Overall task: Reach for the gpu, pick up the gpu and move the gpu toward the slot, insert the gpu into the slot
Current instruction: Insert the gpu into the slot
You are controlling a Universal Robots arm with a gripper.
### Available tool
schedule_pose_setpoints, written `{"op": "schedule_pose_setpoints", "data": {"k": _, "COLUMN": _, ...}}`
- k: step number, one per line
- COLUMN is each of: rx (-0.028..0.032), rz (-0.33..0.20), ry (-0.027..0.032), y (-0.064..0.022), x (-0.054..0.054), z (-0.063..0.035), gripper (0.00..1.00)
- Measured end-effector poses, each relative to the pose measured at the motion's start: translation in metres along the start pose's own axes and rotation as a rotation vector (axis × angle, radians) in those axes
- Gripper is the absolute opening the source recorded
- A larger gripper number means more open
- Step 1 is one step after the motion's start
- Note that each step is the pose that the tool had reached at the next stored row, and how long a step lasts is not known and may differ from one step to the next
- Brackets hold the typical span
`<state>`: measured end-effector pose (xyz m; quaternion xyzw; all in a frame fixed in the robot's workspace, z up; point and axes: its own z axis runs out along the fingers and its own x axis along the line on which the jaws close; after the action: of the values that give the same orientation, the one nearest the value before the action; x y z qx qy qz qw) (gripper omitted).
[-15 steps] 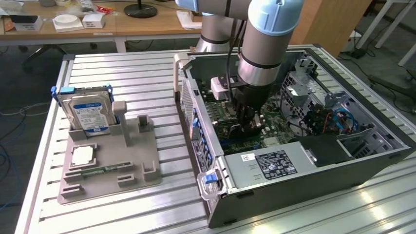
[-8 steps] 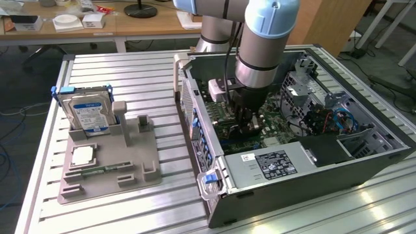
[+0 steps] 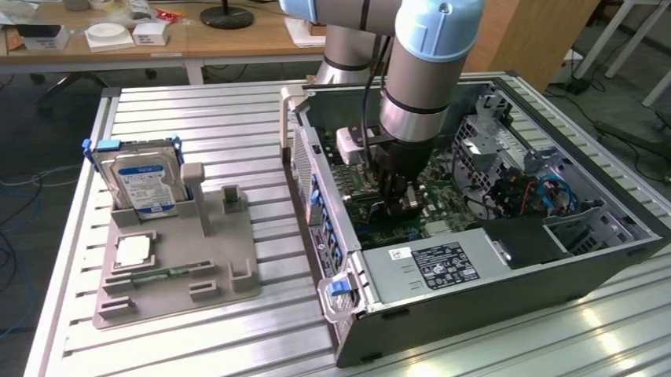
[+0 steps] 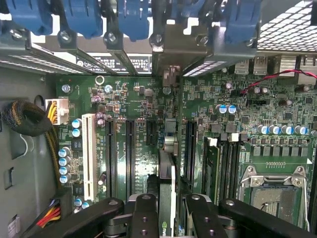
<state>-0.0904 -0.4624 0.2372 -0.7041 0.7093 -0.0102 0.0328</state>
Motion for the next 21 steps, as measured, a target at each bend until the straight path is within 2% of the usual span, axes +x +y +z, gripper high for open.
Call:
{"op": "schedule_pose_setpoints", "data": {"k": 17, "rx": 0.0004, "rz": 0.0, "ry": -0.0008, "y": 0.0, "x": -0.0001, "z": 0.0, "gripper": 0.27}}
{"op": "schedule_pose_setpoints", "data": {"k": 19, "rx": 0.0001, "rz": 0.0, "ry": -0.0002, "y": 0.0, "x": 0.0, "z": -0.0008, "gripper": 0.39}}
{"op": "schedule_pose_setpoints", "data": {"k": 21, "rx": -0.0001, "rz": 0.0, "ry": 0.0001, "y": -0.0001, "x": -0.0001, "z": -0.0018, "gripper": 0.39}}
